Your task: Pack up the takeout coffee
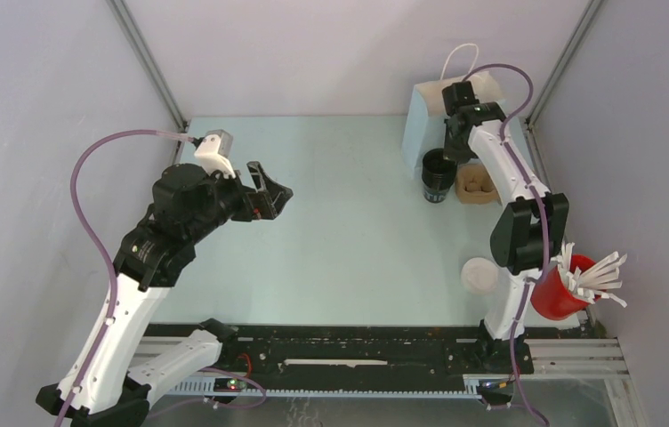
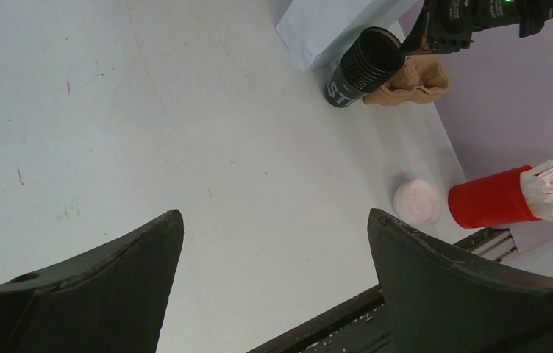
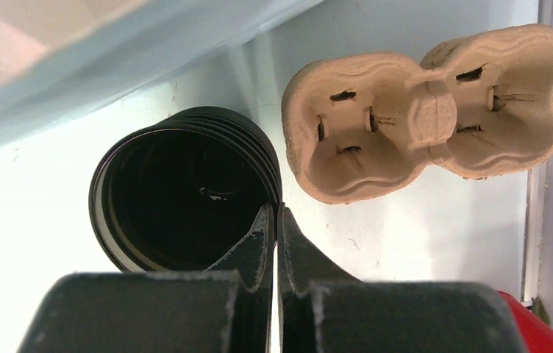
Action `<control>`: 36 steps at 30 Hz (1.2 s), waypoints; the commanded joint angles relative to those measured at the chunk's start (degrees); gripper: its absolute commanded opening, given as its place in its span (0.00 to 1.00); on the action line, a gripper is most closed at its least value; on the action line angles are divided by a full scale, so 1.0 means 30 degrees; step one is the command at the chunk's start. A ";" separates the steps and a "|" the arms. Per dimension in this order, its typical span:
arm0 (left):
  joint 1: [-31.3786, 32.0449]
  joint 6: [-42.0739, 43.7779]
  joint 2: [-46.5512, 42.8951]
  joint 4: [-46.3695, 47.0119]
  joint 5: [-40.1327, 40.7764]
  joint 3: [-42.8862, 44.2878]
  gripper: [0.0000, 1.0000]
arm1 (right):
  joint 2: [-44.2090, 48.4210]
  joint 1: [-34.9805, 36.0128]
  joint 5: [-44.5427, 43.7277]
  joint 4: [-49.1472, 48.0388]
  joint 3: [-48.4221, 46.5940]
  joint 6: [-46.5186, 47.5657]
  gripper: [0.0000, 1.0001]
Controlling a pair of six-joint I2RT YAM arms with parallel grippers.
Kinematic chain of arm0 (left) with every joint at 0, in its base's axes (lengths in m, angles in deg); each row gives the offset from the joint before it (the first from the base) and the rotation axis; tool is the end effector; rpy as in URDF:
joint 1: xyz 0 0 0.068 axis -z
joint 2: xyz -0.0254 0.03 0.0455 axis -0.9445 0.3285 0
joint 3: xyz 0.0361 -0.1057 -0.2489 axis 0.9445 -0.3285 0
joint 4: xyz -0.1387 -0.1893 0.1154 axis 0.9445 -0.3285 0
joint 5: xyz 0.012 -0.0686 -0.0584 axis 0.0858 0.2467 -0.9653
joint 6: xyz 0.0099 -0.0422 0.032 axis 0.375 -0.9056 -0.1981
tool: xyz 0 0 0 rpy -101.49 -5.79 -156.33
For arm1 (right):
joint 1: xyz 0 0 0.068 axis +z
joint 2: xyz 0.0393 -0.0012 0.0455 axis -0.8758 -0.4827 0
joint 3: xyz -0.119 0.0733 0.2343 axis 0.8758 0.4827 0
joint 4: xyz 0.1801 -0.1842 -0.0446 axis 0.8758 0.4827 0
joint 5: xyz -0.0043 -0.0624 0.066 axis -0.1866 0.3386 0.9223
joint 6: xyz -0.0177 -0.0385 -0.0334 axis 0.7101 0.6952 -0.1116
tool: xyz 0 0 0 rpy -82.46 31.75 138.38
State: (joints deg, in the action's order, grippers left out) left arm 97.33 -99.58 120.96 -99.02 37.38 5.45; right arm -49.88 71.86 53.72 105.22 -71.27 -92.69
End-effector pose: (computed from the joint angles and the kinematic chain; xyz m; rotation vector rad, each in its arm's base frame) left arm 0.1386 -0.0715 0.4334 0.0574 1.9647 -0.6606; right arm 0.4151 0.0665 0.3123 0.1601 2.5637 -0.2970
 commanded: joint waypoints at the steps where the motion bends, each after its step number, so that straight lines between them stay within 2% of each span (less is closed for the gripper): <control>1: 0.0102 0.0003 -0.0303 0.0405 -0.0338 -0.0413 1.00 | 0.1823 -0.0667 0.1526 -0.0464 0.0125 -0.0791 0.01; 14: 0.0102 -0.0027 -0.0463 0.0302 -0.0266 -0.0322 1.00 | 0.3612 -0.2019 0.3848 -0.0784 0.1002 -0.1771 0.00; 25: 0.0102 -0.0365 -0.0528 -0.0083 0.0500 0.0338 1.00 | 0.8011 -0.2772 0.6278 -0.0143 0.1187 -0.2436 0.00; 27: 0.0102 -0.0833 -0.0771 -0.0087 0.0662 0.0097 1.00 | 0.9387 -0.1478 0.6940 -0.0567 0.2419 -0.2031 0.00; 30: 0.0102 -0.1973 -0.1249 -0.0087 0.0745 -0.0657 1.00 | 1.0348 0.2297 0.6720 -0.1049 0.4854 -0.1511 0.00; 32: 0.0102 -0.2793 -0.1676 -0.0079 0.0597 -0.1252 1.00 | 1.0650 0.5324 0.5871 -0.1601 0.7125 -0.1705 0.00; 36: 0.0102 -0.4228 -0.2579 -0.0207 -0.0056 -0.2400 1.00 | 1.0849 0.9651 0.4183 -0.3276 1.0096 -0.2621 0.00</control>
State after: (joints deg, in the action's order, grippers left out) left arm 97.35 -106.32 115.54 -99.85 38.76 1.66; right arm -16.20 91.84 71.12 98.57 -48.13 -98.64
